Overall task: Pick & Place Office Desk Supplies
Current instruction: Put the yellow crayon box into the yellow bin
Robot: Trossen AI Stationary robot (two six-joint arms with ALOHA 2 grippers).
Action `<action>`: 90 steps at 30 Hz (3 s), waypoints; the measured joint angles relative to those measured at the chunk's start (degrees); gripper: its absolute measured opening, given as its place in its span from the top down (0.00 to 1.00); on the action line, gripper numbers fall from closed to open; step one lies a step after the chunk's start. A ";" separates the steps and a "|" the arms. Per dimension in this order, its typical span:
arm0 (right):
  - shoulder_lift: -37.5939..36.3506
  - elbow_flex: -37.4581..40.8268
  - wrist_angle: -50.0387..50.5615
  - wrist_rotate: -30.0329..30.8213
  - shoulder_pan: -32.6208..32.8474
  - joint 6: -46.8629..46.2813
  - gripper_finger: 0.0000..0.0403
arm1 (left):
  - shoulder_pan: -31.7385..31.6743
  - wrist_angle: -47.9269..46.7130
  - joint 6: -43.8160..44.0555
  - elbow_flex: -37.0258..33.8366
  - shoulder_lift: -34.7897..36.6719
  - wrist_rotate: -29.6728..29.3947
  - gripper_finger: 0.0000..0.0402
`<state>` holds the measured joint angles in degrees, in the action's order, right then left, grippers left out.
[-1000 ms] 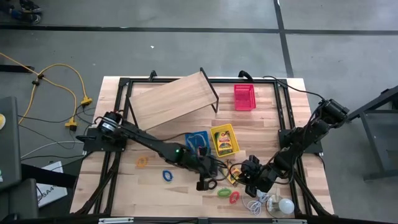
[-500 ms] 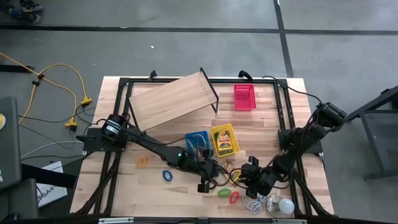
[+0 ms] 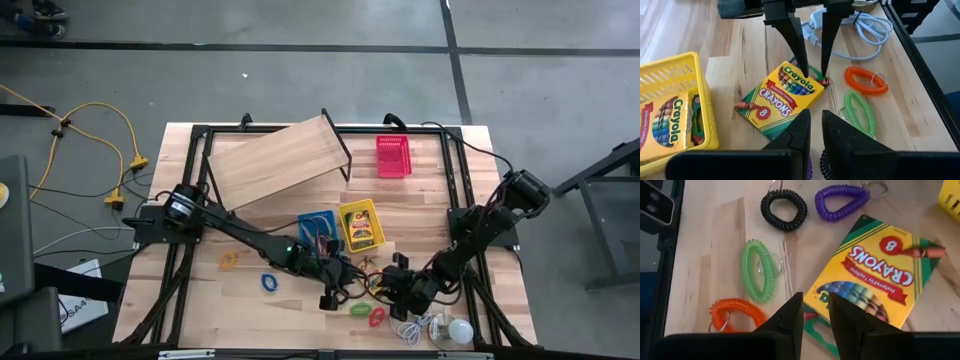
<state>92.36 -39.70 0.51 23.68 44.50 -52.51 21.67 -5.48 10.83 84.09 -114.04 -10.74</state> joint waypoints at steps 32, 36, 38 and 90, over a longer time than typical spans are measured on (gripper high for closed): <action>7.10 -0.24 -5.38 -5.85 0.25 -7.24 0.80 | 0.00 -0.09 0.43 -0.02 0.00 -0.02 0.89; 8.02 -0.26 -5.88 -7.09 0.26 -9.16 0.80 | -0.05 -0.08 0.62 -0.02 0.00 -0.02 0.89; 7.88 -0.24 -6.39 -7.34 0.44 -8.94 0.80 | -0.07 -0.09 0.65 -0.02 0.00 -0.02 0.89; 6.43 -0.15 -5.81 -6.42 1.73 -13.45 0.80 | -0.76 -0.50 3.93 -0.05 -2.87 1.48 0.89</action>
<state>98.78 -39.86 -5.30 17.26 46.24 -65.95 20.91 -5.98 14.77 84.05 -116.90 -9.26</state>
